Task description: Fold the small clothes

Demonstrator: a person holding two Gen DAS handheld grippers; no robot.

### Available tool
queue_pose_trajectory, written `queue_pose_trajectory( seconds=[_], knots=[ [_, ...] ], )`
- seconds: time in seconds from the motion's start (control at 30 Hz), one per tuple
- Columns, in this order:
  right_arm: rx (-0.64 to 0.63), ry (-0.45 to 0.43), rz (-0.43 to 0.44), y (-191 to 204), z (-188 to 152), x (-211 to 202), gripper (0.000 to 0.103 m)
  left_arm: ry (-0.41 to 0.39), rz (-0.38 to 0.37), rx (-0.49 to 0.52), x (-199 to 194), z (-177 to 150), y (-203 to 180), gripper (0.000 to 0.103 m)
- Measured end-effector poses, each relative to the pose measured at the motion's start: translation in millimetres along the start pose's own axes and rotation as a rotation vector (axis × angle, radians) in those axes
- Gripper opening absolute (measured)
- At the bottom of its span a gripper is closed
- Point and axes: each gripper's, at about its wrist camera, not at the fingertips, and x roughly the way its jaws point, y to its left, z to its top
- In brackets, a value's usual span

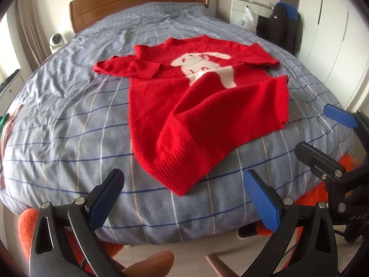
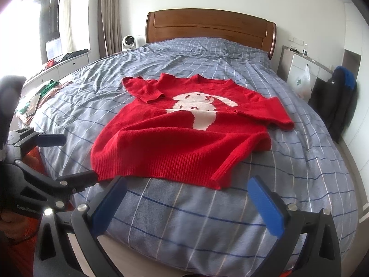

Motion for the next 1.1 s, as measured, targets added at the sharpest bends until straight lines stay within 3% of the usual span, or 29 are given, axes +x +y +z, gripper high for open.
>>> queue_pose_trajectory(
  seconds=[1.1],
  knots=[
    [0.009,-0.017,-0.009,-1.1,3.9,-1.9,0.103,-0.008,0.001,0.002,-0.3,-0.4,1.2,0.103]
  ],
)
